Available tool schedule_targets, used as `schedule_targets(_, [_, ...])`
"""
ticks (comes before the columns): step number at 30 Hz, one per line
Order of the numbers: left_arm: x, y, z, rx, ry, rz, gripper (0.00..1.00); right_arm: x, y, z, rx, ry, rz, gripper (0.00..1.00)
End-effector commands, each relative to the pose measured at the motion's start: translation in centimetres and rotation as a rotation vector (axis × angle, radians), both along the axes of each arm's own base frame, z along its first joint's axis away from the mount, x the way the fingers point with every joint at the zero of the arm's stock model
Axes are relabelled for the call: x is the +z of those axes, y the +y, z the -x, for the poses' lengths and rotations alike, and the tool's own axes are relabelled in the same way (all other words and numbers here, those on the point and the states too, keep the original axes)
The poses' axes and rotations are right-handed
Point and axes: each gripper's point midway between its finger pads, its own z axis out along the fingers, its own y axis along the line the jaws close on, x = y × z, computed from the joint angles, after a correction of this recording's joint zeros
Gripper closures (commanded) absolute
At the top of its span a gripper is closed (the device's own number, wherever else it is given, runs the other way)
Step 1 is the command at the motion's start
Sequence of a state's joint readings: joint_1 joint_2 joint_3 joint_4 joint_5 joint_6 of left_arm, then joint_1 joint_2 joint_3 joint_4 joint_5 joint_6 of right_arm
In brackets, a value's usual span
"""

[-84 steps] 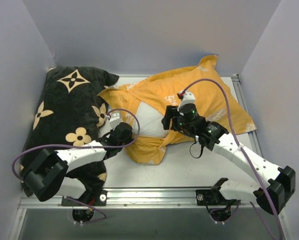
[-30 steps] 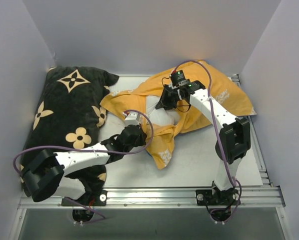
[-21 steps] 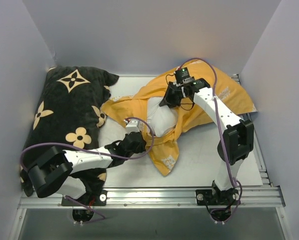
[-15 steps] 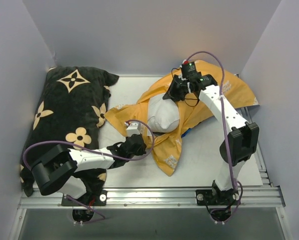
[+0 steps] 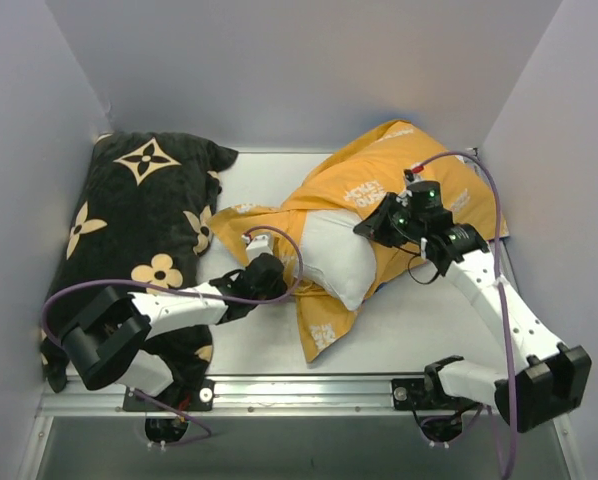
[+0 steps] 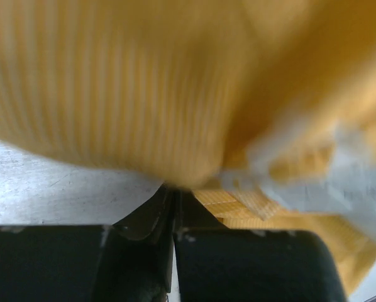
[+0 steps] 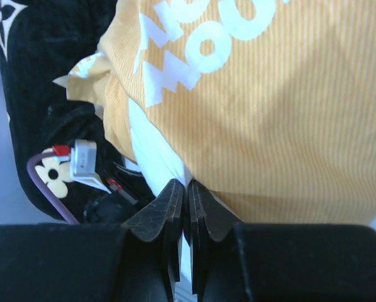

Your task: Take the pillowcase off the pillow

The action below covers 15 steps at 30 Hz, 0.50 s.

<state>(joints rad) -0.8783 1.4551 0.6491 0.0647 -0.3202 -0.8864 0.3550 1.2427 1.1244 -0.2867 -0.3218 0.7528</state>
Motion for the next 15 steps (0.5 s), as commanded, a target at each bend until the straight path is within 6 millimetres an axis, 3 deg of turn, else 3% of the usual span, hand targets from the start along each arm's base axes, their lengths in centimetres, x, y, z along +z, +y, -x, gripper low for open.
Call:
schedule_targets(1, [1.7,1.2,-0.9,0.033,0.006,-0.063,0.92,0.4,-0.1,1.4,-0.002,-0.122,-0.074,1.0])
schedule_targets(2, [2.5,1.2,-1.3,0.038,-0.01,-0.061,0.89,0.3,-0.4,2.4,0.003,-0.136,-0.074,1.0])
schedule_targets(4, [4.2,0.9,-2.2,0.036,-0.047,-0.044,0.8,-2.3,-0.8,3.8,0.025,-0.092,-0.038,1.0])
schedule_targets(6, [5.9,0.6,-2.7,0.027,-0.085,-0.037,0.74,-3.7,-1.1,4.7,0.036,-0.072,-0.01,1.0])
schedule_targets(7, [6.3,0.5,-2.7,0.016,-0.096,-0.036,0.66,-4.3,-0.9,5.1,0.048,-0.06,-0.001,1.0])
schedule_targets(11, [8.6,0.0,-1.3,-0.039,-0.143,-0.049,0.54,-6.7,-0.9,5.8,0.067,-0.022,0.055,1.0])
schedule_targets(15, [10.1,0.6,0.4,-0.067,-0.183,-0.111,0.38,-7.2,-1.2,5.6,0.064,-0.019,0.101,1.0])
